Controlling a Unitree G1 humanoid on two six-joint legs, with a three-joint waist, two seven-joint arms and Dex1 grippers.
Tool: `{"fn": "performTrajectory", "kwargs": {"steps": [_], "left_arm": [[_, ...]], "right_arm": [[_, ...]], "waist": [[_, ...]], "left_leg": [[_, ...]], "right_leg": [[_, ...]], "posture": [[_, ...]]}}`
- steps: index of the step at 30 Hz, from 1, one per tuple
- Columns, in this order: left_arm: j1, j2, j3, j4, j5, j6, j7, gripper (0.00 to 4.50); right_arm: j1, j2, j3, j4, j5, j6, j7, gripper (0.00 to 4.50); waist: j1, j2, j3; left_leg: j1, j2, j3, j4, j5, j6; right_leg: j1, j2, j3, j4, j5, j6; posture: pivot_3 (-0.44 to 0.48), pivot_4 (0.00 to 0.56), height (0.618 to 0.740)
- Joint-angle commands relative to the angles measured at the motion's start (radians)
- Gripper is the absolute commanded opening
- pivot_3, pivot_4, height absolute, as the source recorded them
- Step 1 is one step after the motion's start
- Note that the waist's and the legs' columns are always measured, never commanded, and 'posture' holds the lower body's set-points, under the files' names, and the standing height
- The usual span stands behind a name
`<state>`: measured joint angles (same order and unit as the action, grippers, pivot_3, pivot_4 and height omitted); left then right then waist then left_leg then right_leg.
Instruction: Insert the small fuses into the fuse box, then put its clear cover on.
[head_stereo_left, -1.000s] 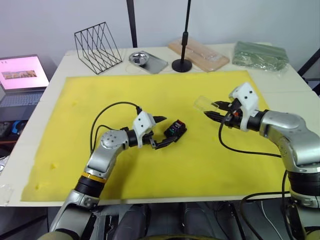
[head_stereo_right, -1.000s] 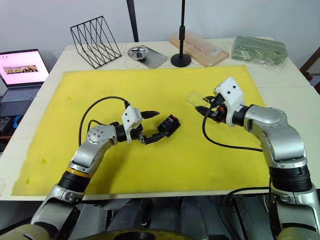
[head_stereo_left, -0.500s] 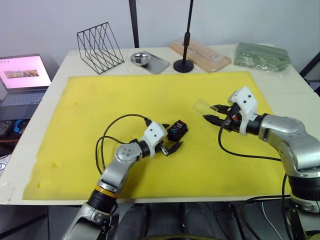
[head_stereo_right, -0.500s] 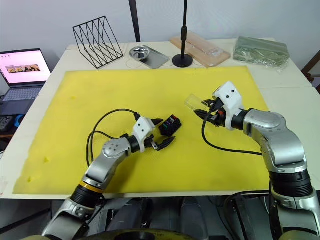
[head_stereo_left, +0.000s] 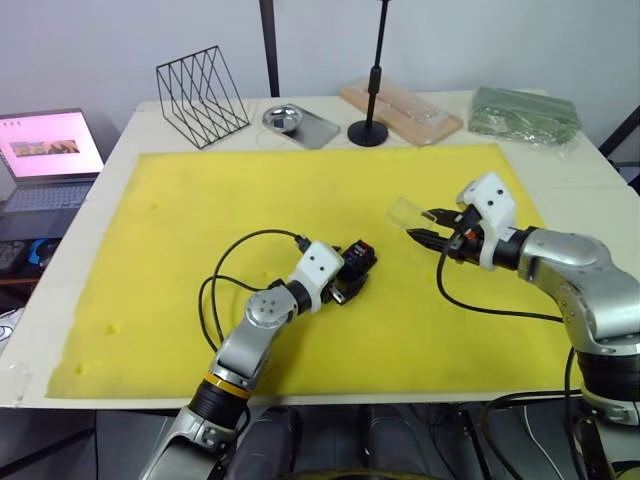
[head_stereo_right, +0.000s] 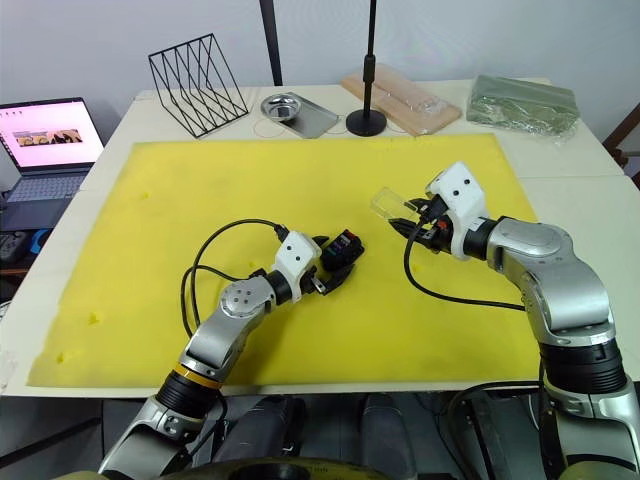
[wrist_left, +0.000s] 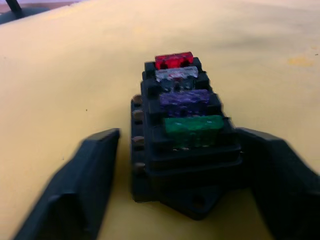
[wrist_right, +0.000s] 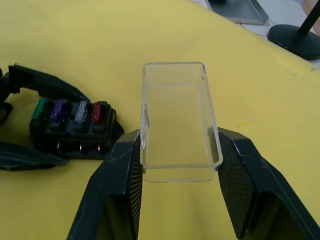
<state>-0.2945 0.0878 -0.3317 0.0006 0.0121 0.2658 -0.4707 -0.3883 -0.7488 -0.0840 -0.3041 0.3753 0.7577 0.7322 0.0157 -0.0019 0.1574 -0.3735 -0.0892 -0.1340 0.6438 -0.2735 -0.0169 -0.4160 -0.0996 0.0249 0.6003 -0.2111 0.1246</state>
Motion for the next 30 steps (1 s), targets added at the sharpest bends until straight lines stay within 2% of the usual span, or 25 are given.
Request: {"fn": "performTrajectory", "kwargs": {"steps": [1,7,10,13,17,20,24,30], "left_arm": [[0.019,0.000,-0.013,0.001,0.013,0.033,0.014,2.81],[0.004,0.008,-0.002,0.018,0.007,0.010,0.010,2.81],[-0.032,0.029,0.016,0.053,-0.042,-0.054,-0.072,2.81],[-0.114,0.088,0.020,0.128,-0.117,-0.115,-0.266,2.81],[-0.279,0.168,-0.015,0.345,-0.147,-0.248,-0.570,2.81],[-0.345,0.158,-0.008,0.464,-0.162,-0.313,-0.670,2.81],[-0.412,0.139,-0.004,0.615,-0.129,-0.444,-0.722,2.81],[-0.430,0.104,0.009,0.679,-0.118,-0.510,-0.729,2.81]], "right_arm": [[-0.021,-0.010,-0.023,-0.021,0.006,-0.010,-0.007,1.78],[-0.028,-0.007,-0.020,-0.015,0.006,-0.013,-0.007,1.78],[-0.033,-0.013,-0.018,-0.010,0.004,-0.020,0.001,1.78],[-0.051,-0.037,-0.010,0.007,0.002,-0.043,0.042,1.78],[-0.091,-0.078,0.030,0.003,0.049,-0.066,0.184,1.78],[-0.109,-0.102,0.067,-0.015,0.072,-0.064,0.262,1.78],[-0.137,-0.115,0.128,-0.033,0.074,-0.063,0.326,1.78],[-0.140,-0.105,0.238,0.025,-0.037,-0.188,0.363,1.78]], "waist": [[-0.001,0.000,0.000],[0.000,0.000,0.000],[0.001,0.000,0.000],[0.000,0.000,0.000],[-0.004,0.000,0.000],[-0.005,0.000,0.000],[-0.003,0.000,0.000],[-0.002,0.000,0.000]], "left_leg": [[0.000,0.000,0.000,0.000,0.000,0.000],[0.000,0.000,0.000,0.000,0.000,0.000],[0.000,0.000,0.000,0.000,0.000,0.000],[0.000,0.000,0.000,0.001,0.000,0.000],[-0.001,-0.001,0.001,0.001,0.000,0.000],[-0.001,-0.001,0.001,0.001,-0.001,0.002],[-0.001,0.000,-0.001,0.001,-0.002,0.003],[-0.001,-0.001,-0.002,0.002,-0.002,0.003]], "right_leg": [[0.000,0.000,0.000,0.000,0.000,0.000],[0.000,0.000,0.000,-0.001,0.000,0.000],[0.001,0.000,0.000,-0.001,0.000,0.000],[0.001,0.000,-0.001,-0.001,0.000,0.000],[0.001,0.001,-0.002,-0.002,0.000,0.000],[0.001,0.001,-0.002,-0.002,0.000,0.000],[0.000,0.000,-0.002,-0.003,0.000,0.000],[0.001,0.000,-0.002,-0.003,0.000,0.001]], "posture": [[0.000,0.150,0.740],[0.000,0.150,0.740],[0.000,0.150,0.740],[0.000,0.150,0.740],[0.000,0.150,0.740],[0.000,0.150,0.740],[0.000,0.150,0.740],[0.000,0.150,0.740]]}}
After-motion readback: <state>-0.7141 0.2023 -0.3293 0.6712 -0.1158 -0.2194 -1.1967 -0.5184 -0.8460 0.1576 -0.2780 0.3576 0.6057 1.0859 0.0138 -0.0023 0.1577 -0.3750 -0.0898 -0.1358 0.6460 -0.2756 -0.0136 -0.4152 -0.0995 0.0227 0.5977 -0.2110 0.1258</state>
